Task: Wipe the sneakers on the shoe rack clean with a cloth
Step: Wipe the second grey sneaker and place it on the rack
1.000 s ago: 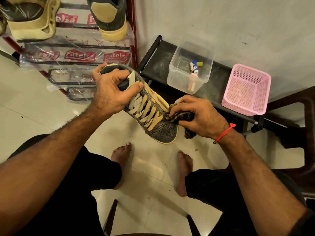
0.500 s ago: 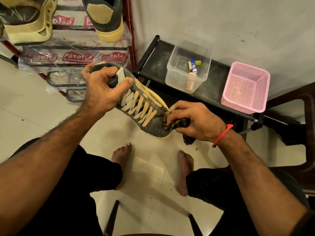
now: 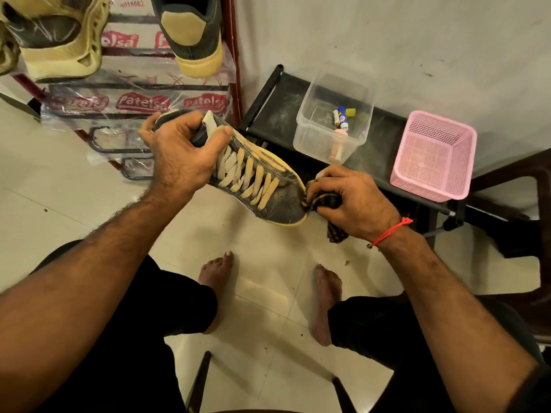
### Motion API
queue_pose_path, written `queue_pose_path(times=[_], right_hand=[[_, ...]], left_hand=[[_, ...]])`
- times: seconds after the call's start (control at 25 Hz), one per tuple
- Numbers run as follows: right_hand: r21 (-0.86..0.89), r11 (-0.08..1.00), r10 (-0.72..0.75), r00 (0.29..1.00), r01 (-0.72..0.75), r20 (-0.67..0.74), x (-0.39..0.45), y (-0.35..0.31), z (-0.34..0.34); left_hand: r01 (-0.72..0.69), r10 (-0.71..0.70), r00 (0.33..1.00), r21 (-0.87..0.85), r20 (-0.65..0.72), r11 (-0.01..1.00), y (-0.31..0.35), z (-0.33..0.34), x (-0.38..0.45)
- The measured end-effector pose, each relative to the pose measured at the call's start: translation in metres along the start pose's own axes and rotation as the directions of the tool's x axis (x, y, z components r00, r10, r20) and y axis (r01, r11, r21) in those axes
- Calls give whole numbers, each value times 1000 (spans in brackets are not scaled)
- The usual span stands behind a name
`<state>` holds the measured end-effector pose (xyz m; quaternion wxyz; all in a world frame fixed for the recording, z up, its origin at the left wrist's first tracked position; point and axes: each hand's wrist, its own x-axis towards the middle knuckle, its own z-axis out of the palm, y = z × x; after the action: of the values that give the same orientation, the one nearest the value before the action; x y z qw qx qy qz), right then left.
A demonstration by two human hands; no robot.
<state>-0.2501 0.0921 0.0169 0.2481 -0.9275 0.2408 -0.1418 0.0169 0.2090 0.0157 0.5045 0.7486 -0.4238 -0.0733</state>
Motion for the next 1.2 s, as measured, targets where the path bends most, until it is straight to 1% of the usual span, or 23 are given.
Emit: queue_pose_path(times=[0.04,0.12,0.2,0.24,0.28,0.32,0.4,0.44,0.48,0.56,0.6,0.68,0.72,0.76,0.84,0.88,0.92,0.96,1.0,1.04,1.08,1.12,1.2], right_hand=[[2,1000,12,1000,-12,-14,-1,1,-1],[33,999,-28,998,30,-62,-1,-12,6],[18,994,-105,992,106,-76,1,-30,16],[0,994,-112,990,113,-86,4,-32,19],[-18,997,-82,990,81,-117,7,-27,17],[-33,999,-24,984,19,-178,9,-18,13],[-48,995,72,948,-92,-310,9,-5,7],[-65,993,72,937,-100,-343,6,-6,10],[-110,992,24,937,-66,-348,3,-11,16],[-188,982,-70,937,5,-342,0,-16,20],[-197,980,-62,925,-14,-376,2,-14,16],[-155,983,4,861,-95,-508,6,-11,9],[-149,984,3,842,-99,-539,6,-13,12],[-181,981,-42,847,-65,-530,5,-17,20],[-275,960,-171,881,49,-441,0,-27,36],[-280,958,-179,880,55,-440,2,-22,35],[-247,969,-129,872,9,-473,5,-15,28],[-181,982,-44,848,-61,-528,8,-9,19],[-115,987,27,822,-111,-569,9,-7,12],[-79,990,47,802,-117,-595,9,-10,12],[-87,994,5,805,-70,-593,7,-19,19],[-113,993,-78,830,19,-553,5,-32,31],[-169,958,-283,875,234,-392,-2,-59,59]], left_hand=[[20,-20,1000,-9,-15,1000,-1,-1,1],[53,-53,998,-4,-20,999,-5,1,0],[73,-73,997,-9,16,997,2,8,-5],[82,-81,996,-10,33,997,9,11,-7],[94,-94,995,-6,26,996,16,14,-8],[115,-114,993,30,-15,993,17,16,-7],[239,-239,968,-1,-82,971,13,15,-4],[329,-334,941,-82,-59,941,10,14,-4],[417,-422,907,-121,-12,901,9,12,-4],[555,-548,831,-192,93,809,11,12,-6],[608,-594,793,-231,133,759,14,14,-8],[682,-668,725,-305,168,665,19,17,-11],[710,-698,693,-336,179,619,21,20,-12],[733,-718,665,-367,206,573,22,22,-15],[771,-752,612,-398,246,497,22,26,-18],[791,-769,584,-395,260,467,25,29,-20],[810,-780,560,-383,279,445,25,30,-21],[841,-794,519,-353,317,409,26,32,-23],[878,-796,466,-314,386,362,25,34,-27],[911,-800,406,-265,441,316,26,36,-29],[933,-799,358,-213,483,290,28,38,-32],[947,-792,321,-161,520,278,33,38,-35],[957,-770,276,-92,576,274,36,42,-37]])
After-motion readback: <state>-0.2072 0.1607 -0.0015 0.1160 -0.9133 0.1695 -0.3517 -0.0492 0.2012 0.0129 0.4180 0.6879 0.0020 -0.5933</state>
